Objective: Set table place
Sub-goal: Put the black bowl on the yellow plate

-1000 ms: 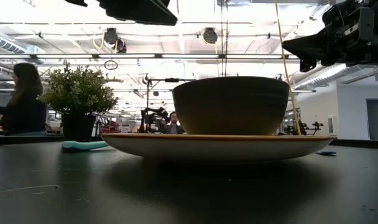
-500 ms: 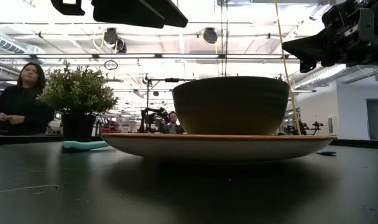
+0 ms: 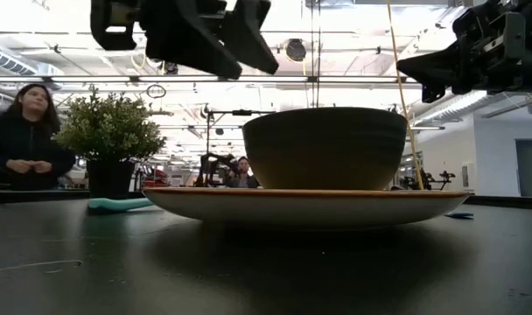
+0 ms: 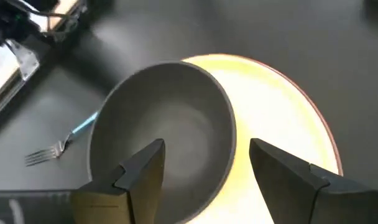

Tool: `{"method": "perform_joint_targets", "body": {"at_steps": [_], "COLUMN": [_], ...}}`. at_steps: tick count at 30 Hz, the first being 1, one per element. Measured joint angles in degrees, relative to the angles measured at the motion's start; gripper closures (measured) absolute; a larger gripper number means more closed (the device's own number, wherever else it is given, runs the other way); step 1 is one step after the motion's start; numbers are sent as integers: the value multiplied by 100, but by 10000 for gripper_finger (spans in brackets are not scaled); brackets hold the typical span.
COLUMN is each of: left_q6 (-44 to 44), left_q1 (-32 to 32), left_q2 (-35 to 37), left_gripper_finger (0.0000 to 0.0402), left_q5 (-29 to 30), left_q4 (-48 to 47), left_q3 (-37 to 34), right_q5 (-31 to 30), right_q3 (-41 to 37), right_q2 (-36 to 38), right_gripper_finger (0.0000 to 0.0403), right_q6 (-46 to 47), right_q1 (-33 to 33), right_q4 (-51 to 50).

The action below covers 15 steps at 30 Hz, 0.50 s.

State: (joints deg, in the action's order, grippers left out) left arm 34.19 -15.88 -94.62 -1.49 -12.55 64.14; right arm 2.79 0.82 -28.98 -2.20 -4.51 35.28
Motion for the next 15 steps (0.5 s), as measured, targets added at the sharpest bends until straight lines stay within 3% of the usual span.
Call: {"method": "perform_joint_targets", "body": {"at_steps": [4, 11, 15], "left_q6": [85, 456, 470], "left_q1": [-81, -184, -170], "left_q2": [-476, -1079, -1082], "left_gripper_finger": [163, 163, 163], "left_q5": [-166, 208, 441], "left_q4": [-364, -624, -597], "left_q3": [402, 766, 778], "right_q5": [0, 0, 0], "right_q3": [0, 0, 0], "right_q2": [-61, -113, -128], "right_gripper_finger": [403, 403, 403], "right_q6": [-5, -3, -2], "right_q1": [0, 0, 0], "right_q4": [1, -3, 1]}}
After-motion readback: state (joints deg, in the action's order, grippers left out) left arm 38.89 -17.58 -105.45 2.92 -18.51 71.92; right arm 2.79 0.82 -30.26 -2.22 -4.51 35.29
